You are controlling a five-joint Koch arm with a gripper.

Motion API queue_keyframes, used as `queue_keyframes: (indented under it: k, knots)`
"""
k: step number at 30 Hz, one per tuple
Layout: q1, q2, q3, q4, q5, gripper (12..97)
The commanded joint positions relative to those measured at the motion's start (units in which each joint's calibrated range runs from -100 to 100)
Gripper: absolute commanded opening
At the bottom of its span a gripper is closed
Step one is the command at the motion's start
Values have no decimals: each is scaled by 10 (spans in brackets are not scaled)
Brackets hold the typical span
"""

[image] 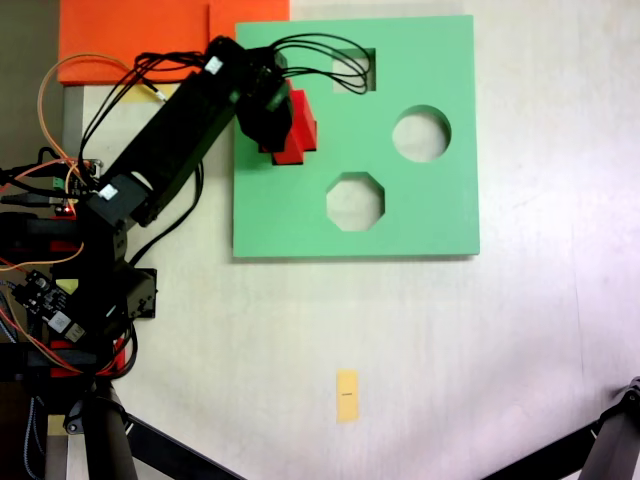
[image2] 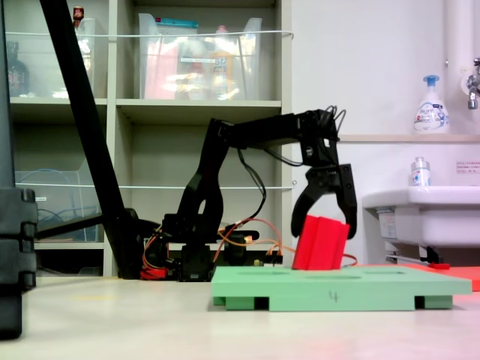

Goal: Put the cross columnar block into the corresponding hole

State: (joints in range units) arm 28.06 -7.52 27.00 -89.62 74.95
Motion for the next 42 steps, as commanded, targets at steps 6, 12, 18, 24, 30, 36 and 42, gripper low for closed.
queue_keyframes:
  k: [6,12,18,24,30,36,42]
  knots:
    - [1,-2,39,-8,0,385]
    - [2,26,31,-12,12,388]
    - [1,60,22,-12,21,388]
    - [0,95,22,-11,21,449]
    - [-1,95,21,-11,20,717]
    - [-1,74,38,-7,6,954]
    - [0,-27,65,-12,-5,958]
